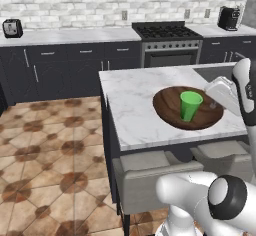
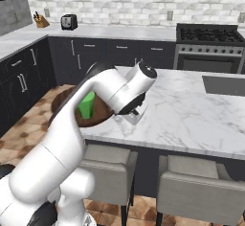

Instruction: Place the cup inside the bowl on the dining table and move the bowl to any counter.

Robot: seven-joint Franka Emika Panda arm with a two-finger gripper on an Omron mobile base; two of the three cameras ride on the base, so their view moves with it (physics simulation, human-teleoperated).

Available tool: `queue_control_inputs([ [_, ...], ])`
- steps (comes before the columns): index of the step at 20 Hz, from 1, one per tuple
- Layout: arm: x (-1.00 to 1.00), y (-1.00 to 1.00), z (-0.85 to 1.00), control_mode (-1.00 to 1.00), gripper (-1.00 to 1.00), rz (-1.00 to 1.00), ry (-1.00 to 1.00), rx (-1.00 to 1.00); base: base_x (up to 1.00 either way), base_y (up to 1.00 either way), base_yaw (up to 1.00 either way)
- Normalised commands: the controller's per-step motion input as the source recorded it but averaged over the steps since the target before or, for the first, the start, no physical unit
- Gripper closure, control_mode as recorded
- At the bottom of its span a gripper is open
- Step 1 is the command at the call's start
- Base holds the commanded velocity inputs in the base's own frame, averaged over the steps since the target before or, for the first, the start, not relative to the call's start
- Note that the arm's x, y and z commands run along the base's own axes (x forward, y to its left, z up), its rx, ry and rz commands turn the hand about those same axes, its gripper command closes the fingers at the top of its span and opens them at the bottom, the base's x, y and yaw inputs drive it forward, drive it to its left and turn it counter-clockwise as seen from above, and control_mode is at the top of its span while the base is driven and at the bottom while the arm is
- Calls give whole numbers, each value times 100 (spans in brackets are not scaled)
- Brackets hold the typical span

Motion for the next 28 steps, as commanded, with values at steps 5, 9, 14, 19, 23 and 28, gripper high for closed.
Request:
queue_control_inputs([
  [5, -6, 0, 1, -100, 100, 0, 0, 0, 0, 0, 0],
  [9, 0, 0, 0, -100, 100, 0, 0, 0, 0, 0, 0],
  [14, 0, 0, 0, -100, 100, 0, 0, 0, 0, 0, 0],
  [19, 0, 0, 0, 100, 100, 0, 0, 0, 0, 0, 0],
  [23, 0, 0, 0, 100, 100, 0, 0, 0, -8, 14, 0],
  [28, 0, 0, 0, 100, 100, 0, 0, 0, -8, 42, 0],
])
